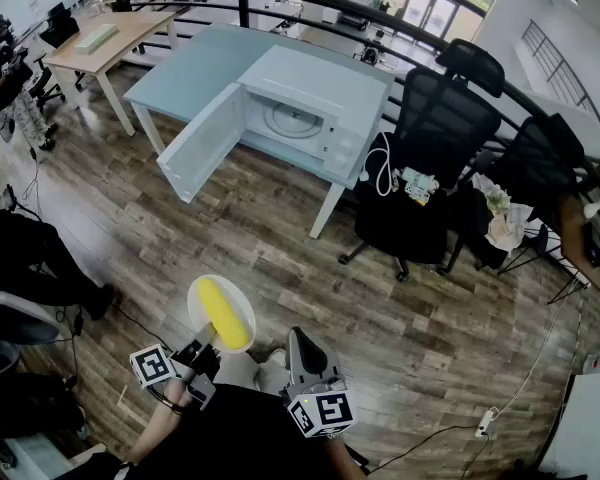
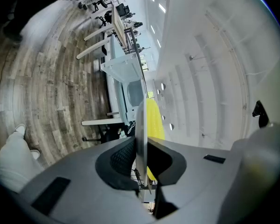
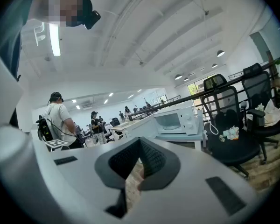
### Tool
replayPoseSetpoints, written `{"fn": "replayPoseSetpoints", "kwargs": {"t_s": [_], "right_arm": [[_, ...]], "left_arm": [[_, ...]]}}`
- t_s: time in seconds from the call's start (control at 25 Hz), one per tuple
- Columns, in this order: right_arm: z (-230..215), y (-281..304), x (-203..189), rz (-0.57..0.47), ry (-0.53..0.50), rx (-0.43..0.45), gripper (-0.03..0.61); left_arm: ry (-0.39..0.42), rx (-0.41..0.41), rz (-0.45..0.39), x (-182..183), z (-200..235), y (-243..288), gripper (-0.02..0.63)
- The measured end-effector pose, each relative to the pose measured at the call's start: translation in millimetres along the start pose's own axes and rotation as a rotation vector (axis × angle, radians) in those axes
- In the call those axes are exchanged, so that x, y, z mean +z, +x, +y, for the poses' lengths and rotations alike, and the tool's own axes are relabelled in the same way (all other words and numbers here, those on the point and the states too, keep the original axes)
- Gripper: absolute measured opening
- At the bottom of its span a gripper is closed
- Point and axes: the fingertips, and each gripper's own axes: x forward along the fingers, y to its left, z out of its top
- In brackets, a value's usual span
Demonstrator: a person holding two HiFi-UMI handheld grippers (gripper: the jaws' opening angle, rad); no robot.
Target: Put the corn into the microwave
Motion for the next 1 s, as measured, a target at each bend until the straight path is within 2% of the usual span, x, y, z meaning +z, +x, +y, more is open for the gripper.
{"fn": "replayPoseSetpoints", "kwargs": {"t_s": [0.16,0.44,0.68,0.84,1.0], "right_arm": [[-8.5,-7.0,-3.6,0.01,-0.007,0.012,0.008],[-10.3,-11.1,-3.7,0.009,-0.005,-0.008,0.008],[8.6,7.3,-0.5,0.014,-0.012,0.004,0.008],[23.1,18.0,0.4,0.012,0.003,0.007,0.008],[32.0,21.4,-5.6,0.015,-0.012,-0.005,0.008]], "left_arm": [[-0.023,-0.003,-0.014,-13.4,2.7,4.4,0.035],[-0.001,-0.02,0.013,-16.1,-2.8,8.1,0.035],[0.03,-0.012,0.044,0.1,-4.3,1.9,0.035],[-0.003,-0.008,0.037,11.7,-1.1,-1.3,0.035],[-0.003,-0.022,0.043,20.5,3.0,0.0,0.035]]}}
